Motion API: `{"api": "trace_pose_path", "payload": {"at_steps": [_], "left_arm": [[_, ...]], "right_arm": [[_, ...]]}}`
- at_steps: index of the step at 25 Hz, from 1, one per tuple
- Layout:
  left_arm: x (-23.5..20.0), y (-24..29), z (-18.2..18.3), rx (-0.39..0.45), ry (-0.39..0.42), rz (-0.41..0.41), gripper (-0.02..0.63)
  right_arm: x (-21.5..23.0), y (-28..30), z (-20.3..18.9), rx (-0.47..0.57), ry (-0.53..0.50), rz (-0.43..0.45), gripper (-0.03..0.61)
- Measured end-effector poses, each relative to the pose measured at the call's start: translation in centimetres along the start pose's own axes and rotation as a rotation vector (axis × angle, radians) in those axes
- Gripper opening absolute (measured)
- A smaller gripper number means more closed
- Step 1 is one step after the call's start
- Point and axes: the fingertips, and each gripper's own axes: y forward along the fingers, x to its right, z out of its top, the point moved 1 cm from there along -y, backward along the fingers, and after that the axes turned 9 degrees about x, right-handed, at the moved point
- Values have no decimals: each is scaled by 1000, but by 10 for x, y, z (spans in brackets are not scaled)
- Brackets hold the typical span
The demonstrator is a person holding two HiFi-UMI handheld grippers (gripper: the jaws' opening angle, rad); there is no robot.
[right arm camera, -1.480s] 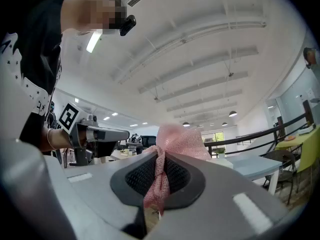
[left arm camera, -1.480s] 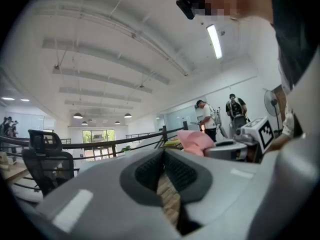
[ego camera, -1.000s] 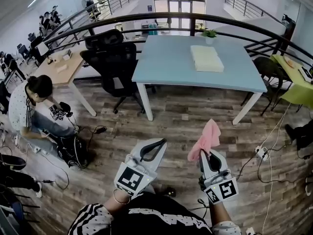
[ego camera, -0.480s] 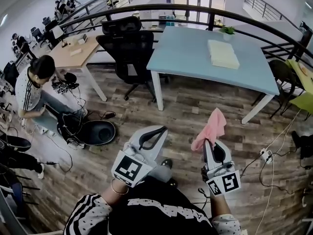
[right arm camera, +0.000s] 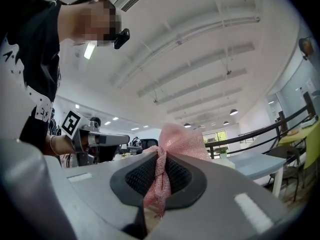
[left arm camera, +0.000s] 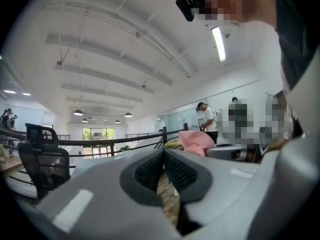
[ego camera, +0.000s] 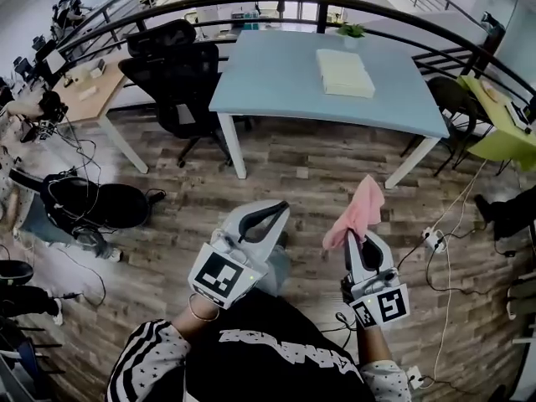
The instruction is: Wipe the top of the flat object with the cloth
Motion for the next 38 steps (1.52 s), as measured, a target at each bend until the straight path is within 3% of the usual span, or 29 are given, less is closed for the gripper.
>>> {"api": "trace_pose_path", "payload": {"at_steps": [7, 14, 21, 26, 32, 38], "left_arm": [[-9, 56, -6, 34, 17, -73, 0], [-32, 103, -31, 7, 10, -125, 0], [-60, 150, -53, 32, -37, -170, 0], [-76, 185, -75, 61, -115, -217, 0], [-105, 231, -90, 41, -97, -264, 0], [-143, 287, -84, 50, -148, -289, 0]], "right_arm": [[45, 17, -1, -25, -33, -55, 23], [81, 42, -16, -51, -50, -87, 23], [118, 73, -31, -71, -69, -133, 23], [145, 99, -48, -97, -79, -156, 23], [176, 138, -56, -124, -57, -182, 23], [206, 186, -47, -162, -65, -190, 23]]}}
